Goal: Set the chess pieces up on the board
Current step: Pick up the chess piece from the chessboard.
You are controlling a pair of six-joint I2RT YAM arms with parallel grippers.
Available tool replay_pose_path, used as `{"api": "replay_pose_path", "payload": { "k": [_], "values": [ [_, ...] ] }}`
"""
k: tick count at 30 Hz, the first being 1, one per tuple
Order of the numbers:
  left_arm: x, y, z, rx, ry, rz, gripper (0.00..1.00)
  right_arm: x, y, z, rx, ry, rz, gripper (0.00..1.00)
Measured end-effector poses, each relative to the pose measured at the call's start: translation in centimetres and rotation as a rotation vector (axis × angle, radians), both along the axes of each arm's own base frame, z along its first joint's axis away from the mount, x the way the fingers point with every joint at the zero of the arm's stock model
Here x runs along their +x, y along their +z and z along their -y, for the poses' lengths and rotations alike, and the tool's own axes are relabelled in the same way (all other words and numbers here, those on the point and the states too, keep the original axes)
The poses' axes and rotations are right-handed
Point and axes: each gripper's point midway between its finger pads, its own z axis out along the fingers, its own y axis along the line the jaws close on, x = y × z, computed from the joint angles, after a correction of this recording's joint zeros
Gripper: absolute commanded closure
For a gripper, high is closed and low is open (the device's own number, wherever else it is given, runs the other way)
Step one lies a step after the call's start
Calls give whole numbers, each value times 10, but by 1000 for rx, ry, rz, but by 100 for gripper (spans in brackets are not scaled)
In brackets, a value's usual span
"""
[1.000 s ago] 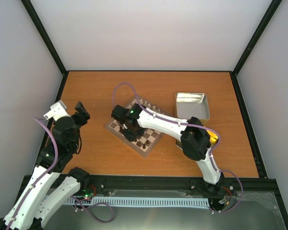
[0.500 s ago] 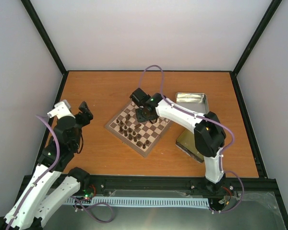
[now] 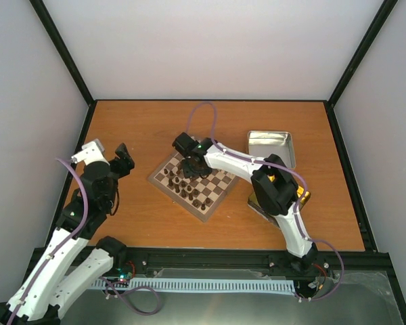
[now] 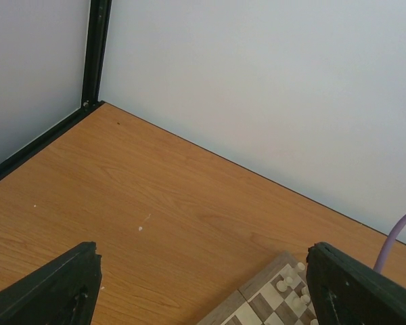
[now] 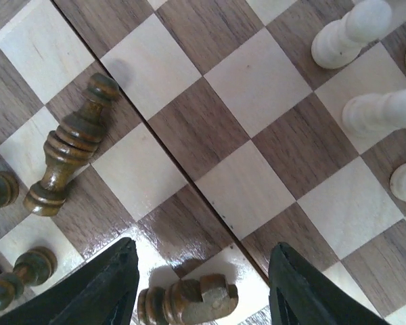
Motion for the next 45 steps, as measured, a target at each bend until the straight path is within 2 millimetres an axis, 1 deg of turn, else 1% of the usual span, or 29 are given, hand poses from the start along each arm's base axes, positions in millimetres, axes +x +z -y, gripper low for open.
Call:
{"api": "replay_pose_path", "payload": {
  "k": [3,8,14,18,22,26,31,37,39,42,45],
  "values": [
    [2,-3,1,6,0,-13,16,2,-3,-2,-23,8,12,45],
    [6,-8,3,14,0,-31,16,-1,-12,8,-88,29,5,42],
    [6,-8,3,14,0,-31,16,-4,-14,14,-125,56,14,44],
    [6,-8,3,14,0,-31,16,-15,-14,22,-129,68,-3,44],
    [6,-8,3,14,0,-31,16,-21,-15,24,-119,77,-21,40],
    [6,-8,3,14,0,-31,16,-26,-16,25,-109,88,-32,39],
    [6,-8,3,14,0,-31,16,-28,-16,26,-103,99,-33,44],
    [6,-8,3,14,0,-31,16,-36,-16,35,-115,111,-44,43],
    [6,-8,3,14,0,-31,16,-40,-16,39,-120,113,-49,47],
    [6,-8,3,14,0,-30,16,-46,-16,43,-121,119,-60,55],
    [6,-8,3,14,0,-31,16,-49,-17,45,-117,127,-67,61]
  ]
}}
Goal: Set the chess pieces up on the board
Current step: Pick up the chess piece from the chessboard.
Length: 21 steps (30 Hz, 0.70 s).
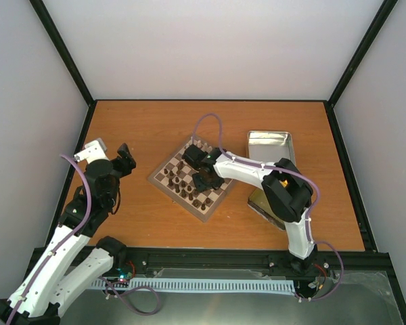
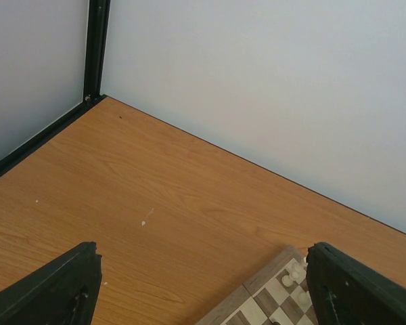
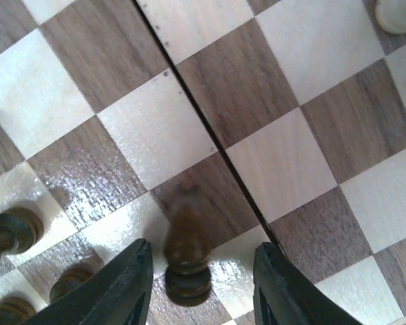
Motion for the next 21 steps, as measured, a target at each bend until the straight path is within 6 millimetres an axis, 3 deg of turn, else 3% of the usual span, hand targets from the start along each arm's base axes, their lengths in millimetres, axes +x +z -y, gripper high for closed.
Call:
{"api": "replay_pose_path", "payload": {
  "k": [3,9,16,21],
  "values": [
    [0,0,0,-1,-1,0,16,-2,0,-2,13,20,-7,65],
    [1,-1,2,-1,-8,-3,16,0,0,-8,27,77,10,82],
    [2,-3,10,-18,-50,-12,16,4,1,-6,35,100,61,86],
    [8,-19,34,-75,-160,-50,15,-3,13,9,87,136,165,85]
  ]
}}
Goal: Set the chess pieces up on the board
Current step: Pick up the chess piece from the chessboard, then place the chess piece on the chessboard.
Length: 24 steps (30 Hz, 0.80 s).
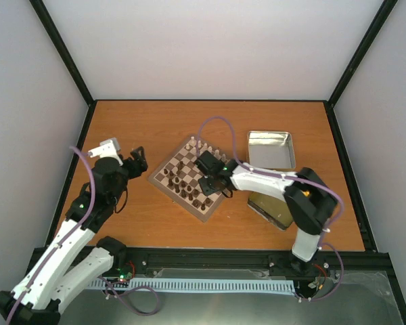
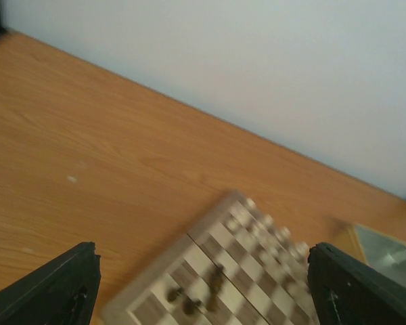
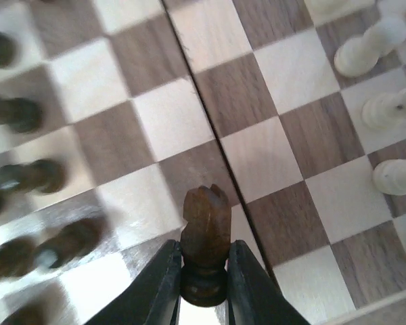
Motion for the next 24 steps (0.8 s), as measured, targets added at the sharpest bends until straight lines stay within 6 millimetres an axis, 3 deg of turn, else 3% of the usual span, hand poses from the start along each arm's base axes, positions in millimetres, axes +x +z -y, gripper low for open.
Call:
{"api": "replay_pose_path", "payload": {
  "k": [5,9,12,18,24],
  "values": [
    [9,-25,55,-101,-245,-100,15,-13,51,-9,217,147,147,84],
    [5,-23,103,-198,-489,-120,15,-28,101,-27,394,313,258,84],
    [-1,-23,129,-244,-633,-160,16,-37,127,-35,469,404,319,83],
    [-8,-23,169,-313,-866,-267,34,-52,159,-38,553,512,393,82],
    [-26,-26,186,-338,-1024,-309,46,-62,164,-43,582,573,373,82]
  ]
}}
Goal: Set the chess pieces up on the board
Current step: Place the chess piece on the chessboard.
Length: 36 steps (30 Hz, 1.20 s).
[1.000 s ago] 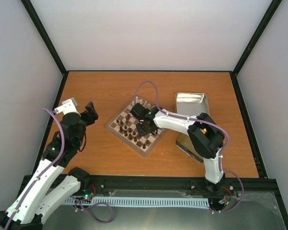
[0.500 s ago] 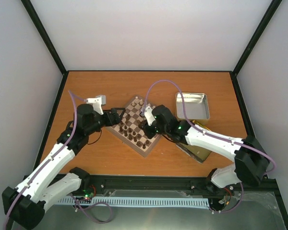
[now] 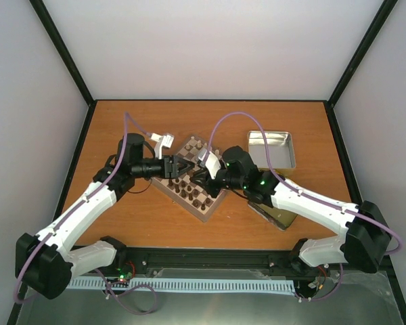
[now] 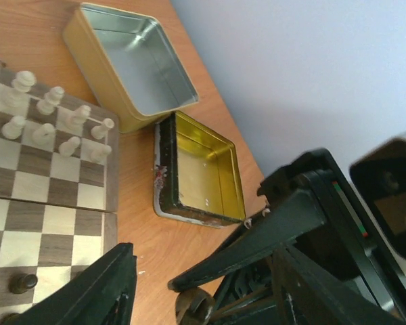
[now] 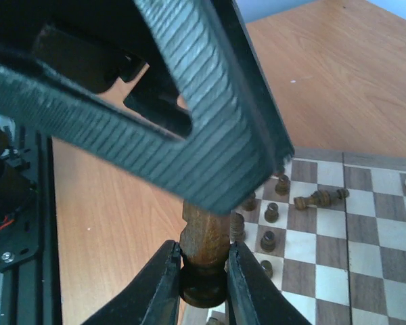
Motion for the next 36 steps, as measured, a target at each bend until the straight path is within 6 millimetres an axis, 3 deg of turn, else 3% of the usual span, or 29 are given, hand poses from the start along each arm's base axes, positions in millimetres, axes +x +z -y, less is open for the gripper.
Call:
{"api": "replay_pose_path", "payload": {
  "k": [10,15,21,24,25,31,36],
  "values": [
    [-33,10,5,-47,-171,57,60,-15,15,-9,69,101,-76,83],
    [-41,16,2,-43,-184,91,74,-22,22,-9,100,142,-96,83],
    [-48,14,1,-34,-213,98,75,-26,31,-6,121,156,-98,83],
    [-50,13,0,-29,-217,102,93,-27,31,-6,124,163,-103,82],
    [-50,13,-1,-25,-214,101,99,-28,32,-6,126,166,-104,79],
    [-46,13,-4,-1,-185,132,99,-25,31,-5,120,143,-129,42],
    [-20,7,-24,111,14,191,99,-11,22,0,89,54,-147,23]
  ]
}}
